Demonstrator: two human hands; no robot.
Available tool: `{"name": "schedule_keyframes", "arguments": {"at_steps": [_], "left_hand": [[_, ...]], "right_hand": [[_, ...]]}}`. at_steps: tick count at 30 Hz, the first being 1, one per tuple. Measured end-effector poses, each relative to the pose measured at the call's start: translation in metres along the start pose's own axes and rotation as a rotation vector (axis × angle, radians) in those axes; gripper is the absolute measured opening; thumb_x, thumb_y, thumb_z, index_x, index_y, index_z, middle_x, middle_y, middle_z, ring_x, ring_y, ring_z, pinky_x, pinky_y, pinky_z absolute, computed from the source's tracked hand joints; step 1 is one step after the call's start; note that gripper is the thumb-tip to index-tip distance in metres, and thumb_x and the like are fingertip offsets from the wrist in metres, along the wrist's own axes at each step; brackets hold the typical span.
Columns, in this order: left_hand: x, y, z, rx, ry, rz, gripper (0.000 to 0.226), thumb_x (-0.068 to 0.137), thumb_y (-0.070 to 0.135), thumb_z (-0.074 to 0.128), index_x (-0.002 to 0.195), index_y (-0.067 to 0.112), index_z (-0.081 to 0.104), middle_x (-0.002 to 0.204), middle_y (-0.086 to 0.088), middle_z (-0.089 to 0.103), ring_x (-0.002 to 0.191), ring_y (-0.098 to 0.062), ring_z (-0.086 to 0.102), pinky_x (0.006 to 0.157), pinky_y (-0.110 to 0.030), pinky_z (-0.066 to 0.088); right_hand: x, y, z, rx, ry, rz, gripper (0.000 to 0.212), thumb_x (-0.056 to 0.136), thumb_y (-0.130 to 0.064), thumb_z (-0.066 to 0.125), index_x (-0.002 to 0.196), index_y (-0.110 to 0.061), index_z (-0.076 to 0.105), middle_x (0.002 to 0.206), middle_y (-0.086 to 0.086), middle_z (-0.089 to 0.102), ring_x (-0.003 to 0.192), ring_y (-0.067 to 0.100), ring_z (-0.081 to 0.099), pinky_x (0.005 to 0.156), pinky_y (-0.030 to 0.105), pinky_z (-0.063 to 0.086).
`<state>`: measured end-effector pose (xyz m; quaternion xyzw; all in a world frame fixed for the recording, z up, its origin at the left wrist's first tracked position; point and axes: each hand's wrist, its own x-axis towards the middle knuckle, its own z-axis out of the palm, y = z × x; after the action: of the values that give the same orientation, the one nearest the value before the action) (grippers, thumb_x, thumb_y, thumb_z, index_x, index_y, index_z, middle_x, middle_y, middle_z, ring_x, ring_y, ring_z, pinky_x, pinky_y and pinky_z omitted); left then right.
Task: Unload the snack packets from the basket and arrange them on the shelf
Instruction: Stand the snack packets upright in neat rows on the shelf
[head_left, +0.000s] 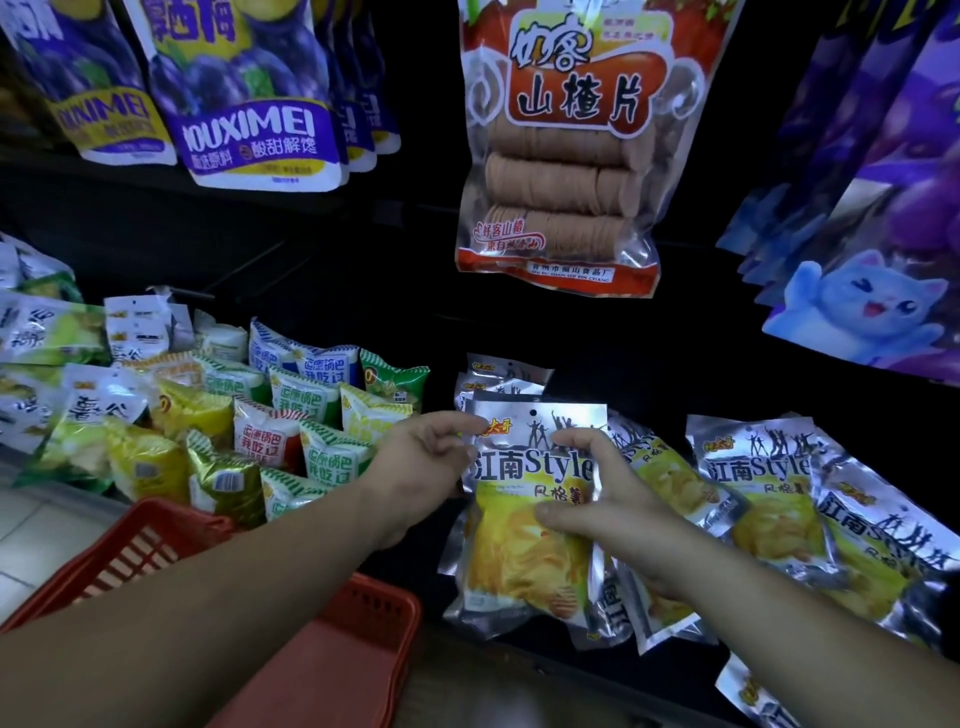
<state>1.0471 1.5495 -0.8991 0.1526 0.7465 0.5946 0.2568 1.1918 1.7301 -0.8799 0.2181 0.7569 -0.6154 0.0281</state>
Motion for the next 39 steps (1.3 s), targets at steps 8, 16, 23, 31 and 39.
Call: {"name": "schedule_keyframes", "arguments": {"at_steps": [8,16,23,31,39], "left_hand": [[0.018,-0.029,-0.005,0.147,-0.224,-0.107,0.068,0.084,-0.006,0.077,0.136,0.033,0.054,0.124,-0.003,0.062,0.106,-0.023,0.070,0.092,-0.043,0.060],[0.081,-0.077,-0.018,0.301,-0.120,-0.099,0.072,0.081,-0.014,0.067,0.132,0.034,0.048,0.105,0.008,0.064,0.100,-0.022,0.069,0.083,-0.051,0.061],[0.118,-0.124,-0.009,0.368,0.015,-0.062,0.068,0.079,-0.001,0.071,0.131,0.041,0.056,0.130,0.003,0.060,0.117,-0.019,0.063,0.094,-0.041,0.059],[0.085,-0.158,0.014,0.597,0.007,-0.202,0.074,0.081,0.023,0.074,0.148,0.038,0.047,0.144,0.000,0.037,0.126,-0.017,0.055,0.106,-0.022,0.043],[0.081,-0.162,0.023,0.742,0.023,-0.290,0.069,0.076,0.018,0.066,0.136,0.046,0.049,0.134,-0.002,0.047,0.109,-0.025,0.064,0.089,-0.035,0.056]], "right_hand": [[0.034,0.026,0.026,-0.231,0.130,-0.030,0.068,0.085,-0.018,0.081,0.126,-0.050,0.038,0.140,-0.014,0.029,0.115,0.017,0.048,0.068,0.013,0.042],[0.128,0.083,0.077,-0.205,0.219,-0.013,0.078,0.085,-0.010,0.076,0.128,-0.056,0.030,0.128,-0.010,0.033,0.097,0.018,0.058,0.069,0.031,0.056],[0.182,0.121,0.077,-0.306,0.248,-0.038,0.083,0.088,-0.003,0.072,0.136,-0.052,0.026,0.131,-0.013,0.028,0.086,0.016,0.057,0.061,0.035,0.053],[0.195,0.130,0.090,-0.377,0.161,-0.052,0.081,0.086,-0.009,0.077,0.137,-0.054,0.033,0.145,-0.008,0.023,0.113,0.021,0.049,0.075,0.029,0.050],[0.185,0.138,0.078,-0.415,-0.025,0.066,0.078,0.088,-0.013,0.077,0.140,-0.054,0.036,0.129,-0.004,0.031,0.112,0.025,0.052,0.064,0.019,0.040]]}}
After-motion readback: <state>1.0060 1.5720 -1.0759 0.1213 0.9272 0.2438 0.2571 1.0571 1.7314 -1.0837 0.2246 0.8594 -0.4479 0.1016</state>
